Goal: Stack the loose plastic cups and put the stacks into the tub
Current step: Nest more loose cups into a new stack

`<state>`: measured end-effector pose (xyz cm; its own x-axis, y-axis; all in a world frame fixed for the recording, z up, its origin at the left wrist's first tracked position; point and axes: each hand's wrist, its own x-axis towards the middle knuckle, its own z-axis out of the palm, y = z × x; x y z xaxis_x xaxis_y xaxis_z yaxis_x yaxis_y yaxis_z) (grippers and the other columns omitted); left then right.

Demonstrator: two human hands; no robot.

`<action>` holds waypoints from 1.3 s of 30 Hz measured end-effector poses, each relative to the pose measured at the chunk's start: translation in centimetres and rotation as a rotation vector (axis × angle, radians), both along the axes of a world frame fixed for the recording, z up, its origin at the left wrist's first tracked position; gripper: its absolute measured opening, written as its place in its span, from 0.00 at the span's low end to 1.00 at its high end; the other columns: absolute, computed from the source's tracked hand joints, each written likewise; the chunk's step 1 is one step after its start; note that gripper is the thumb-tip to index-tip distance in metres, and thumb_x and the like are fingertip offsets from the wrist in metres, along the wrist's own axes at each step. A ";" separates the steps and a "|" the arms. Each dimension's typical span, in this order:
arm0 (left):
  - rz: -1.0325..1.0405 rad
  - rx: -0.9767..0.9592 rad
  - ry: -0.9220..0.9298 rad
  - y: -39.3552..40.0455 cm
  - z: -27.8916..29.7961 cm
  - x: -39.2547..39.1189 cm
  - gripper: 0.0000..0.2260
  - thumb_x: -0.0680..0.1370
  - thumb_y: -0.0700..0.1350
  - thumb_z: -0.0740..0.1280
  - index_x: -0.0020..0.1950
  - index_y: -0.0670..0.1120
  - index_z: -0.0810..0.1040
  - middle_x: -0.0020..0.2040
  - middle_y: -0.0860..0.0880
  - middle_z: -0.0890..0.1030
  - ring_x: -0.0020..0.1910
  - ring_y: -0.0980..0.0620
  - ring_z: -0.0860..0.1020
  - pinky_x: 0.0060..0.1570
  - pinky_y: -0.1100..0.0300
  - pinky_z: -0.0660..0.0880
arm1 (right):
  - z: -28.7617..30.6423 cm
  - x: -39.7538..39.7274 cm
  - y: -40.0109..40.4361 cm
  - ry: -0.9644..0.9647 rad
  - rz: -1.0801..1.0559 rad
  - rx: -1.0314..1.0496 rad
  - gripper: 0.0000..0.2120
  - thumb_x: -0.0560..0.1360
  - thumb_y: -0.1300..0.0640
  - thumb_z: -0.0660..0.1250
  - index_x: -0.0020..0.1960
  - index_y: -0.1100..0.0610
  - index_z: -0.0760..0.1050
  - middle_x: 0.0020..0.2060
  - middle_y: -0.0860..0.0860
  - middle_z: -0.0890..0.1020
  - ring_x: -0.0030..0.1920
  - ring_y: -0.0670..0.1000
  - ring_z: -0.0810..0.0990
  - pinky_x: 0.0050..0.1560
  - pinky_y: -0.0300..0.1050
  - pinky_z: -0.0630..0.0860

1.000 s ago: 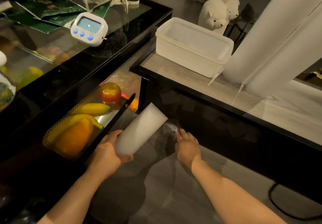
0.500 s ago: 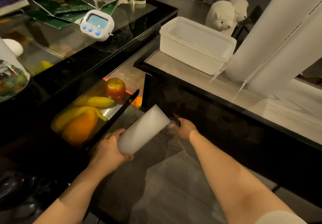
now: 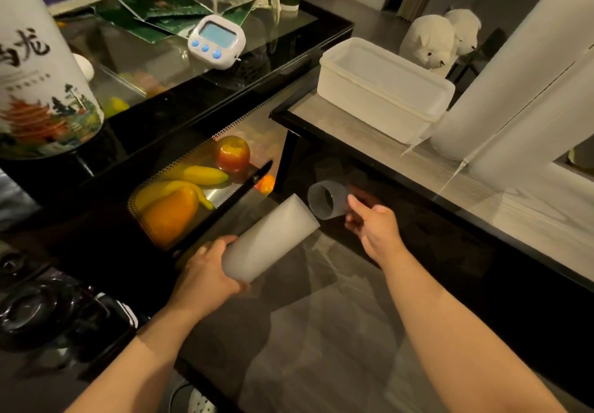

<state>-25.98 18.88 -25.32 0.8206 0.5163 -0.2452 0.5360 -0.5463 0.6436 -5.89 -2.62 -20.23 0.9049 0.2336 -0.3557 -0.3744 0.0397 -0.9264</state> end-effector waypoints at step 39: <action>0.043 -0.138 0.042 2.7 -3.1 2.6 0.44 0.66 0.48 0.81 0.76 0.60 0.61 0.72 0.50 0.65 0.68 0.44 0.70 0.66 0.47 0.73 | -4.4 9.5 8.7 -0.345 0.326 -1.134 0.19 0.83 0.49 0.57 0.69 0.59 0.71 0.64 0.59 0.74 0.64 0.60 0.72 0.63 0.49 0.68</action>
